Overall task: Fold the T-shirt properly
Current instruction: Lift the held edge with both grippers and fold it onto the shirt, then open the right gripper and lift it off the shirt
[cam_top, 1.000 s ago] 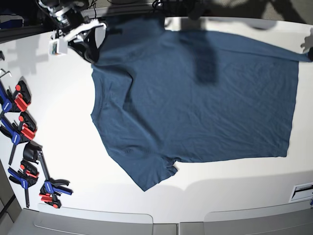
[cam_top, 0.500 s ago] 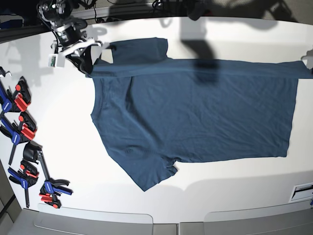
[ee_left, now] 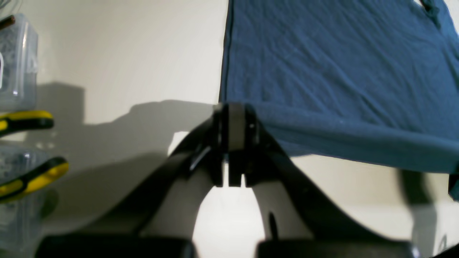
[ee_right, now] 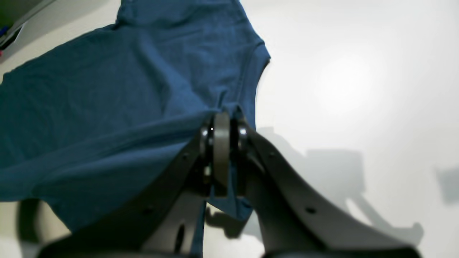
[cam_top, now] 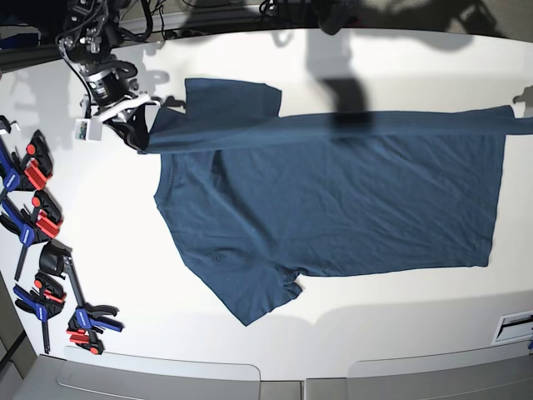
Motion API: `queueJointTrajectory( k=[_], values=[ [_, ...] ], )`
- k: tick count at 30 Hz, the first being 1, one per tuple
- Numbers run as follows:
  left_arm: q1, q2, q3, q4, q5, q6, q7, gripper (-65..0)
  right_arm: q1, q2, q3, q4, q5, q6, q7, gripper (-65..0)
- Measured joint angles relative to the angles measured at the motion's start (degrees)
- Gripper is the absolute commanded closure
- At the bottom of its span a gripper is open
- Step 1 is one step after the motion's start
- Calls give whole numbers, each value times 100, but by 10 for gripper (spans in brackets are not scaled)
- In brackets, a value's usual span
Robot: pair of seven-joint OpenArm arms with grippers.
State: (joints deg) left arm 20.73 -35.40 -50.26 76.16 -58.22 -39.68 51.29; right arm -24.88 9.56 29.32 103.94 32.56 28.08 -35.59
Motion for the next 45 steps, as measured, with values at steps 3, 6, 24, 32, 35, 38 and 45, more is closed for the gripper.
queueJointTrajectory(
  k=[3,6,24,32,35,38,45],
  values=[
    [-9,-2,0,0,0,0,-28,0,0,2,-168,-31,-122,0,109,0],
    [-9,-2,0,0,2,0,-28,0,83,0,-474,-153,-586,-2,330,0],
    [-107,-2,0,-2,389,2,-52,0,1187,13,-1193,-1545,-1349,-367,470,0],
    [-107,-83,0,-4,308,2,-201,-67,1187,17,-1193,-1532,-855,-299,356,-331],
    [-105,-302,-2,-4,15,2,-199,-155,1180,15,-1191,-1287,-887,-304,-109,-330],
    [-107,-590,-2,-4,-131,0,-203,-162,1187,15,-1071,-721,-883,-289,-702,-330],
    [-103,-964,-2,-4,-131,0,-184,-162,595,37,-365,695,-800,-293,-1102,-329]
  ],
)
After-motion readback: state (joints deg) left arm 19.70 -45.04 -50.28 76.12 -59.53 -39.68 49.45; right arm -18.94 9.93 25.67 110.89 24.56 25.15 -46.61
